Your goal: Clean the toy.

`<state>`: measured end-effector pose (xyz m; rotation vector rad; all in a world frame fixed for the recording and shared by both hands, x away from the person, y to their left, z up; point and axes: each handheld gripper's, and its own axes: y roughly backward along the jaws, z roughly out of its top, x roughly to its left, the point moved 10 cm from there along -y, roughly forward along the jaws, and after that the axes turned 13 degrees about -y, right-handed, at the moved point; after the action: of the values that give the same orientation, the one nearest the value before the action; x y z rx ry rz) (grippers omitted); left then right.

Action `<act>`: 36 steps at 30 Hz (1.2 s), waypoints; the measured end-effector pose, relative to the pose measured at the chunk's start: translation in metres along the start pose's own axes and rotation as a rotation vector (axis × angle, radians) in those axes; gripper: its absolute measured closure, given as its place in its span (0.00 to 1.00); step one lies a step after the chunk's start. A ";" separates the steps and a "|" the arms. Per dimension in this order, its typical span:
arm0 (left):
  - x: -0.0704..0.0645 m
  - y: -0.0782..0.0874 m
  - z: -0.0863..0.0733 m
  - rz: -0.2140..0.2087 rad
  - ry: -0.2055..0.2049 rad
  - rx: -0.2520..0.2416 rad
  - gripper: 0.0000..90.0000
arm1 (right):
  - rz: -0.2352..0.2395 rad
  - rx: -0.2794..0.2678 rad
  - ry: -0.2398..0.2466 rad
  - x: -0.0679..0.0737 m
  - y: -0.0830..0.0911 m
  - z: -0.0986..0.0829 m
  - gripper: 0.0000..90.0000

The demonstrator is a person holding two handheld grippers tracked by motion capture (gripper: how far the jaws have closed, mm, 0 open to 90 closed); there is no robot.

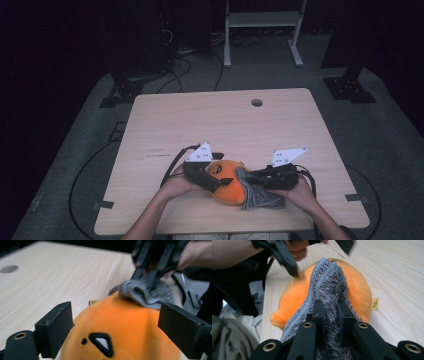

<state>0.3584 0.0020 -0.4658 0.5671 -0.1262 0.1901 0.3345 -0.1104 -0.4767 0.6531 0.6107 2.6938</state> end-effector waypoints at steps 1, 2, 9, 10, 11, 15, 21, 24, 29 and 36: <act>-0.001 -0.006 -0.006 -0.034 0.016 0.028 0.12 | 0.008 -0.002 -0.005 0.000 0.001 0.000 0.88; -0.003 -0.009 -0.009 -0.059 0.048 0.019 0.13 | 0.023 -0.009 -0.013 0.001 0.002 -0.002 0.87; -0.013 -0.009 -0.016 -0.024 -0.007 0.030 0.49 | 0.026 -0.046 -0.043 -0.002 0.015 -0.006 0.87; -0.013 -0.007 -0.015 0.001 -0.012 0.042 0.52 | 0.020 -0.047 -0.042 -0.002 0.016 -0.006 0.87; -0.013 -0.007 -0.015 0.001 -0.012 0.042 0.54 | 0.014 -0.048 -0.037 -0.002 0.017 -0.006 0.87; -0.013 -0.003 -0.009 0.035 -0.006 0.023 0.60 | -0.004 -0.055 -0.034 -0.003 0.021 -0.005 0.87; 0.001 0.003 -0.004 0.097 0.056 -0.024 0.61 | -0.042 -0.084 -0.034 -0.009 0.036 0.000 0.87; 0.029 0.007 0.001 0.185 0.123 -0.068 0.60 | -0.087 -0.102 -0.024 -0.016 0.050 0.004 0.87; 0.062 0.005 0.000 0.320 0.117 -0.050 0.57 | -0.183 -0.090 -0.046 -0.040 0.066 -0.005 0.86; 0.086 -0.006 -0.012 0.365 0.151 -0.019 0.54 | -0.284 -0.052 -0.120 -0.078 0.078 -0.028 0.72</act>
<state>0.4439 0.0162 -0.4644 0.5057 -0.0834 0.5844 0.3724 -0.2168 -0.4907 0.6553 0.5550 2.3807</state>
